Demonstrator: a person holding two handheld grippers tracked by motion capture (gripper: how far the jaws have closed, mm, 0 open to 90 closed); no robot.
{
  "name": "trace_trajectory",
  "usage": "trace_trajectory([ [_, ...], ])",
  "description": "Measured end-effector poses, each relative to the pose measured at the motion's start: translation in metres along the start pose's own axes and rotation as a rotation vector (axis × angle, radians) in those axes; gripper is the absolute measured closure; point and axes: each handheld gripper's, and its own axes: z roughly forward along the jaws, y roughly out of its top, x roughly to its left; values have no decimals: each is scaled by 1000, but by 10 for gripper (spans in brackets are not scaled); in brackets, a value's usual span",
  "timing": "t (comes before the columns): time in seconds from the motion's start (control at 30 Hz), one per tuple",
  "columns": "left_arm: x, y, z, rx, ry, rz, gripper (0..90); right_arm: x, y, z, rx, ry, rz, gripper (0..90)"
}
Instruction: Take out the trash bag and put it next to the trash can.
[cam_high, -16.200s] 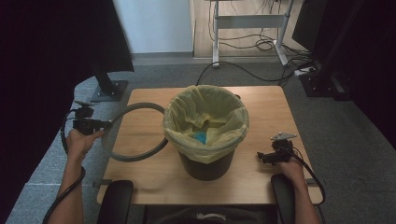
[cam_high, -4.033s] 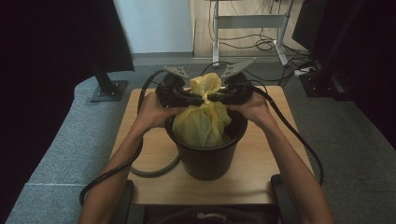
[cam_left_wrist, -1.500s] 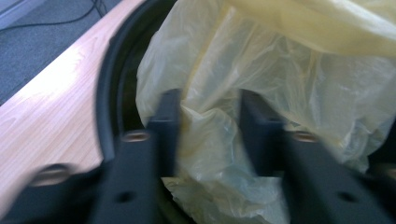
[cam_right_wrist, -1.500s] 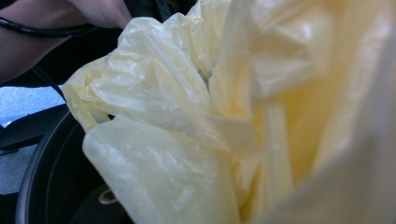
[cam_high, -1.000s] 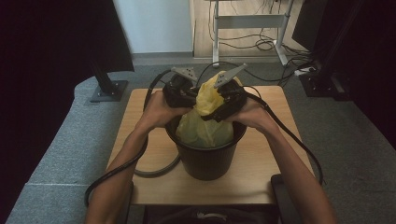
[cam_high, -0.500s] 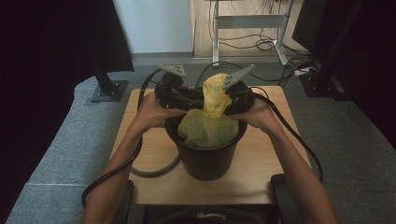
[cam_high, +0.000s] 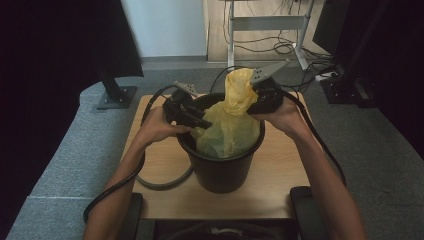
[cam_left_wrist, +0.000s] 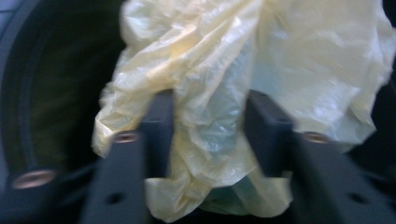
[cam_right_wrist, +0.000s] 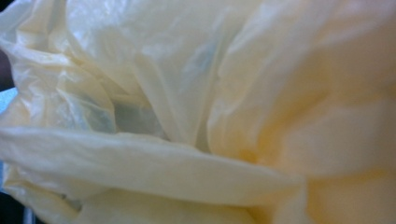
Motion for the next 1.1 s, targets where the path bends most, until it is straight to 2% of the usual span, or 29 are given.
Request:
trace_trajectory([
  [0.07,-3,1,1,12,15,15,776,0,1,1,5,6,1,804],
  [0.1,-4,2,0,6,36,22,841,0,0,3,12,10,1,801],
  [0.13,-5,4,-2,2,53,29,876,0,0,4,23,16,2,797],
  [0.3,-10,13,-24,-107,72,28,892,1,-3,17,106,26,-4,776],
  [0.4,-18,22,-32,-132,74,48,892,1,-4,27,134,44,-1,722],
  [0.47,-20,25,-32,-127,74,59,890,3,-3,34,147,56,-8,596],
  [0.57,-29,37,-25,-97,85,100,887,6,2,45,126,75,-10,326],
  [0.6,-30,40,-22,-98,87,105,885,8,3,48,119,83,-13,281],
  [0.67,-33,44,-17,-102,71,115,885,13,7,55,137,89,-26,213],
  [0.73,-35,48,-14,-120,37,130,885,16,9,62,167,71,-28,234],
  [0.77,-36,48,-14,-129,25,137,885,17,9,64,172,67,-23,283],
  [0.87,-37,46,-17,-156,-8,128,850,15,7,62,169,76,-21,508],
  [0.97,-35,43,-25,-176,0,107,688,15,3,57,143,91,-43,709],
  [1.03,-33,38,-31,-184,-5,99,546,16,2,54,142,84,-52,765],
  [1.1,-32,30,-38,-190,18,92,450,15,2,50,143,76,-58,778],
])
